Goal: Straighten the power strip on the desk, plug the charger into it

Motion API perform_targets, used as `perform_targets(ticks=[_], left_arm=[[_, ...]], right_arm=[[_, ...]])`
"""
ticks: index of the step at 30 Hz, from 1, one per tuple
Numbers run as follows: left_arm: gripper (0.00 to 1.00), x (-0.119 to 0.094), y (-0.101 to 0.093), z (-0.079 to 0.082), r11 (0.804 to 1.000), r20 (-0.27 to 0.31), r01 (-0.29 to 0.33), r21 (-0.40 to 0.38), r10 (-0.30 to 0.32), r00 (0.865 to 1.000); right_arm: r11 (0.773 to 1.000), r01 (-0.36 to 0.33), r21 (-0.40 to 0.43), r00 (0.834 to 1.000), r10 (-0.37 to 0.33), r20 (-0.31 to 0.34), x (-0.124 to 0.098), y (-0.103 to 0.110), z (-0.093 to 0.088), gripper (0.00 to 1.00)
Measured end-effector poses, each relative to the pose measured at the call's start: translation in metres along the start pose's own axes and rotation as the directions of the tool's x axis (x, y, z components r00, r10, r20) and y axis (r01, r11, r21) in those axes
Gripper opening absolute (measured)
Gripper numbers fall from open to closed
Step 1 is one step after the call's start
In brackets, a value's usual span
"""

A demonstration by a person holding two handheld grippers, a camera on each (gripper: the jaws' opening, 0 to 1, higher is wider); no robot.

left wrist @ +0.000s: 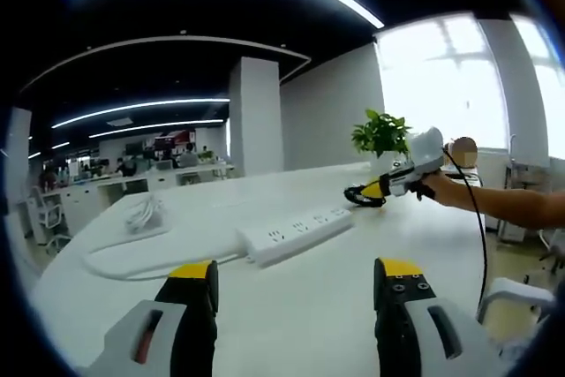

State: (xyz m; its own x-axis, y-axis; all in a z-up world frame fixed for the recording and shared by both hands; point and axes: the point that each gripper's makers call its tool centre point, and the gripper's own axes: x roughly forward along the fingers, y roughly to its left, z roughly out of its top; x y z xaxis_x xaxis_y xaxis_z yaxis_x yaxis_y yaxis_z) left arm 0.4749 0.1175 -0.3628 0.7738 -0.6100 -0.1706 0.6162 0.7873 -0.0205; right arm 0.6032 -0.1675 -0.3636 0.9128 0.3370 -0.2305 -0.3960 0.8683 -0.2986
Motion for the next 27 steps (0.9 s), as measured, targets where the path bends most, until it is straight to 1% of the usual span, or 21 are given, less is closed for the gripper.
perform_targets(ticks=[1,3,4,6,8,11,12,14,15,17,18,21,23,24,25,27], left_arm=[[0.73,0.0,-0.001,0.001,1.0,-0.002,0.003,0.002,-0.003,1.0],[0.73,0.0,-0.001,0.002,1.0,-0.011,-0.001,0.017,0.002,1.0],[0.73,-0.001,0.0,0.003,1.0,-0.014,-0.004,0.023,0.005,1.0],[0.73,-0.002,0.0,0.005,1.0,-0.013,-0.005,0.029,0.005,1.0],[0.73,-0.004,-0.001,0.009,1.0,-0.002,-0.002,0.026,0.002,1.0],[0.73,-0.004,-0.003,0.013,1.0,0.008,-0.007,0.027,0.007,1.0],[0.73,-0.004,-0.004,0.013,1.0,0.009,-0.008,0.027,0.008,1.0],[0.73,-0.002,-0.007,0.013,1.0,0.01,-0.004,0.026,0.004,1.0],[0.73,-0.001,-0.01,0.013,1.0,0.011,-0.001,0.026,0.001,1.0],[0.73,0.0,-0.014,0.012,1.0,0.012,0.009,0.028,-0.01,1.0],[0.73,0.001,-0.016,0.012,1.0,0.012,0.012,0.027,-0.013,1.0],[0.73,0.003,-0.017,0.013,1.0,0.026,0.01,0.014,-0.01,1.0],[0.73,0.004,-0.019,0.012,1.0,0.034,0.013,0.006,-0.013,0.999],[0.73,0.004,-0.019,0.012,1.0,0.036,0.015,0.002,-0.015,0.999],[0.72,0.004,-0.02,0.012,1.0,0.043,0.018,-0.006,-0.018,0.999],[0.72,0.005,-0.02,0.013,0.999,0.057,0.024,-0.021,-0.023,0.998]], right_arm=[[1.0,0.001,0.015,1.0,-0.001,0.02,0.0,0.0,0.002,0.04],[0.998,-0.002,0.059,0.997,-0.003,0.083,-0.001,0.003,0.009,0.04],[0.997,0.044,0.068,0.994,-0.051,0.1,-0.003,-0.004,0.011,0.03],[0.994,0.05,0.096,0.99,-0.063,0.13,-0.005,-0.005,0.015,0.03],[0.994,0.053,0.092,0.986,-0.067,0.153,-0.011,-0.005,0.024,0.03],[0.993,0.073,0.097,0.976,-0.091,0.198,-0.017,-0.004,0.033,0.03],[0.991,0.075,0.106,0.97,-0.098,0.224,-0.018,-0.002,0.037,0.03],[0.992,0.064,0.106,0.965,-0.089,0.248,-0.022,0.001,0.045,0.04],[0.994,0.056,0.09,0.956,-0.079,0.284,-0.024,0.003,0.052,0.04],[0.995,0.046,0.09,0.951,-0.071,0.3,-0.029,0.006,0.053,0.04],[0.995,0.025,0.095,0.947,-0.054,0.317,-0.03,0.009,0.055,0.04],[0.994,0.005,0.109,0.939,-0.043,0.342,-0.035,0.011,0.057,0.04],[0.995,-0.01,0.104,0.93,-0.029,0.366,-0.042,0.016,0.06,0.04],[0.993,-0.022,0.119,0.923,-0.026,0.384,-0.044,0.017,0.063,0.04],[0.991,-0.033,0.129,0.92,-0.02,0.39,-0.045,0.018,0.063,0.04],[0.99,-0.025,0.136,0.918,-0.03,0.395,-0.046,0.014,0.064,0.04]])
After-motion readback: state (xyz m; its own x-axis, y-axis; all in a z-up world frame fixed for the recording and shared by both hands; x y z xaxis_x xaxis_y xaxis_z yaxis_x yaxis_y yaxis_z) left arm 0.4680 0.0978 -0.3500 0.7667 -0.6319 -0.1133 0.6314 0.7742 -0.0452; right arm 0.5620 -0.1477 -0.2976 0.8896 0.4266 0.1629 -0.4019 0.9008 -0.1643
